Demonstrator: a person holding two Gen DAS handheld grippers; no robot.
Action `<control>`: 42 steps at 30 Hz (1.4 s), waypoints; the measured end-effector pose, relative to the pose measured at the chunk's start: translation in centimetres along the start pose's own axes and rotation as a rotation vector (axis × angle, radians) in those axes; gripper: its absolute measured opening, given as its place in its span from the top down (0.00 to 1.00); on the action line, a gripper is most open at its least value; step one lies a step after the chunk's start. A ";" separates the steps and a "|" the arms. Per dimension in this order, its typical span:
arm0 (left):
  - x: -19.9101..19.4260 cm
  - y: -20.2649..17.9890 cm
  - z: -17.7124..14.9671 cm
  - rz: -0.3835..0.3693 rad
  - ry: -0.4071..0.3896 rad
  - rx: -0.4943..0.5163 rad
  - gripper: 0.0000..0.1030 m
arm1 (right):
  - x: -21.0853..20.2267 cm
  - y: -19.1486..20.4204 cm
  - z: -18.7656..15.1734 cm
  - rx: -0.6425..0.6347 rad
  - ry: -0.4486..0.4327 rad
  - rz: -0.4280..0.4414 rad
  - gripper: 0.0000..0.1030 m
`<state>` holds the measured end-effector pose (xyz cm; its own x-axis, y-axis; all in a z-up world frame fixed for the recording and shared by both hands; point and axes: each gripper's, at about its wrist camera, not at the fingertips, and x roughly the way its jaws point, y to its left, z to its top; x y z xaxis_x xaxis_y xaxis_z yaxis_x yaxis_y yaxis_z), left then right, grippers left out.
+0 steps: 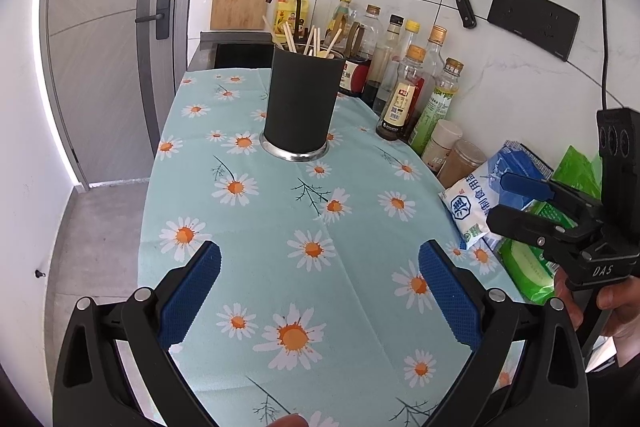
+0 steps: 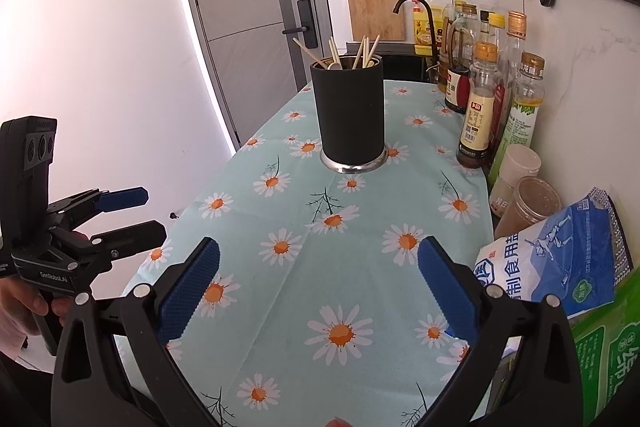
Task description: Organize utensils
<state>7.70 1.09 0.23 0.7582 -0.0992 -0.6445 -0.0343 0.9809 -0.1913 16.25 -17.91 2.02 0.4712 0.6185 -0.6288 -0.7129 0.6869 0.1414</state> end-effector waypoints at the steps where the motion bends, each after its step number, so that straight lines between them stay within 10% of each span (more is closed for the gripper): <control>1: 0.0 0.0 0.1 0.001 -0.001 0.001 0.06 | 0.0 0.0 0.0 0.001 0.001 0.001 0.05; 42: 0.8 -0.3 0.7 -0.029 0.022 0.016 0.06 | 0.5 0.0 -0.1 0.025 0.017 0.000 0.05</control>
<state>8.81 0.81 0.30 0.7443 -0.1315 -0.6547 -0.0014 0.9801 -0.1985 16.38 -17.63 1.61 0.4622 0.6117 -0.6420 -0.6997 0.6964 0.1599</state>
